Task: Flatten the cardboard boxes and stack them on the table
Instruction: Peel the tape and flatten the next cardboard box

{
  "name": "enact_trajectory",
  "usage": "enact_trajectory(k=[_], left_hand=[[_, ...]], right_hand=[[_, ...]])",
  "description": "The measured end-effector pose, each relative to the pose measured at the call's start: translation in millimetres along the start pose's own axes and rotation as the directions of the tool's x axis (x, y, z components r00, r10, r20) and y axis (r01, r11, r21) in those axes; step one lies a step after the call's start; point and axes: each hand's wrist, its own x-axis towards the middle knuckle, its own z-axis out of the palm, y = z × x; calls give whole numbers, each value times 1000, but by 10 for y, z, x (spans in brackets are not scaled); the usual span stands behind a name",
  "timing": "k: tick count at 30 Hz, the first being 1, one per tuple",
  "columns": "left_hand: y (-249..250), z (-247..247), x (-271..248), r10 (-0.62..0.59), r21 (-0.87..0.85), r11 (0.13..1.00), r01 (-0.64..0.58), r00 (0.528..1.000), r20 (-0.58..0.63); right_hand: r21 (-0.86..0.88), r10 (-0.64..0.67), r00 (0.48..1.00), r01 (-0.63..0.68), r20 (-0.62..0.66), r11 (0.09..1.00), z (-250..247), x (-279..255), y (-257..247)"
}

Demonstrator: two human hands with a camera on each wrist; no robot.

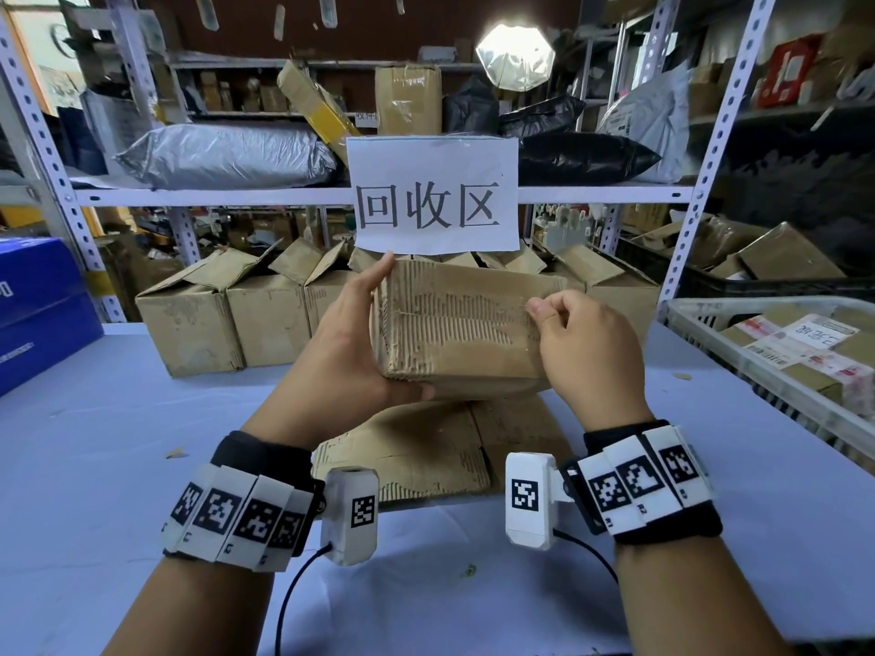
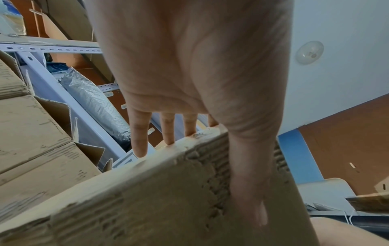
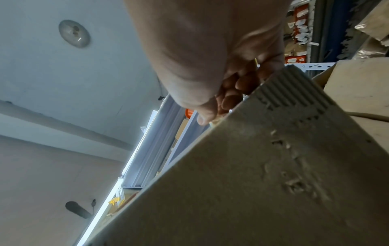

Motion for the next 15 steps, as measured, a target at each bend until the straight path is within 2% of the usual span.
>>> enact_trajectory(k=[7,15], left_hand=[[-11,42,-24,22,1,1000,-22,999,28],[-22,51,-20,24,15,1000,-24,1000,12]], right_hand=[[59,99,995,-98,-19,993,-70,23,71],[245,178,983,-163,-41,956,-88,6,107]])
